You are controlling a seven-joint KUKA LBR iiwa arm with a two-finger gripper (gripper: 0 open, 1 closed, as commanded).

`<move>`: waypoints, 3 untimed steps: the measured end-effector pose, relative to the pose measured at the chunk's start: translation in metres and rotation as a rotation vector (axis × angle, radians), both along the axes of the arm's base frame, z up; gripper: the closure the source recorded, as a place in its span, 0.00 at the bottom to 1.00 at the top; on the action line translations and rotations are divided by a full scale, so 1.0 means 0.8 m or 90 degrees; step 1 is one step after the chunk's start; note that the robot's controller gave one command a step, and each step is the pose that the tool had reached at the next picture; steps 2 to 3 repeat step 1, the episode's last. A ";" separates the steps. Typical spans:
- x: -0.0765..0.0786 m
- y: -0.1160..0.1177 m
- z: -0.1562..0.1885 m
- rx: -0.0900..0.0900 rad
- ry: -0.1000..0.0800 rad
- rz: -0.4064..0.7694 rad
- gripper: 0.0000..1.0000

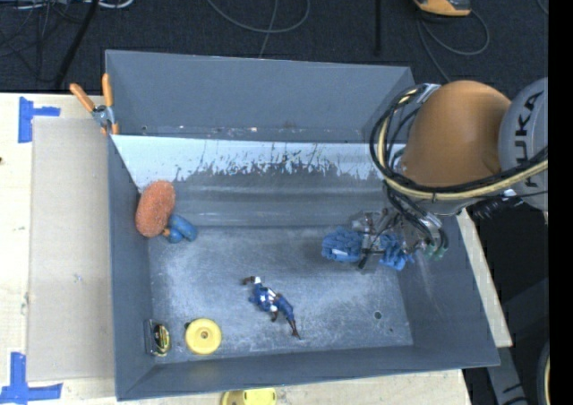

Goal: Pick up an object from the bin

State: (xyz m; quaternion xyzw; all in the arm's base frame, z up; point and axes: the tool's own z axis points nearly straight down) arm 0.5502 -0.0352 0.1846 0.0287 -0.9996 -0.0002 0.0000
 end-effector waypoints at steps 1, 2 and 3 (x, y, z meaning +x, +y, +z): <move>0.002 -0.008 0.043 0.001 0.006 0.005 1.00; 0.002 -0.008 0.043 0.001 0.006 0.005 1.00; 0.002 -0.008 0.043 0.001 0.006 0.005 1.00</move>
Offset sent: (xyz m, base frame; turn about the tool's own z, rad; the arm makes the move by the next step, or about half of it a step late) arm 0.0190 -0.0091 0.1494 0.0588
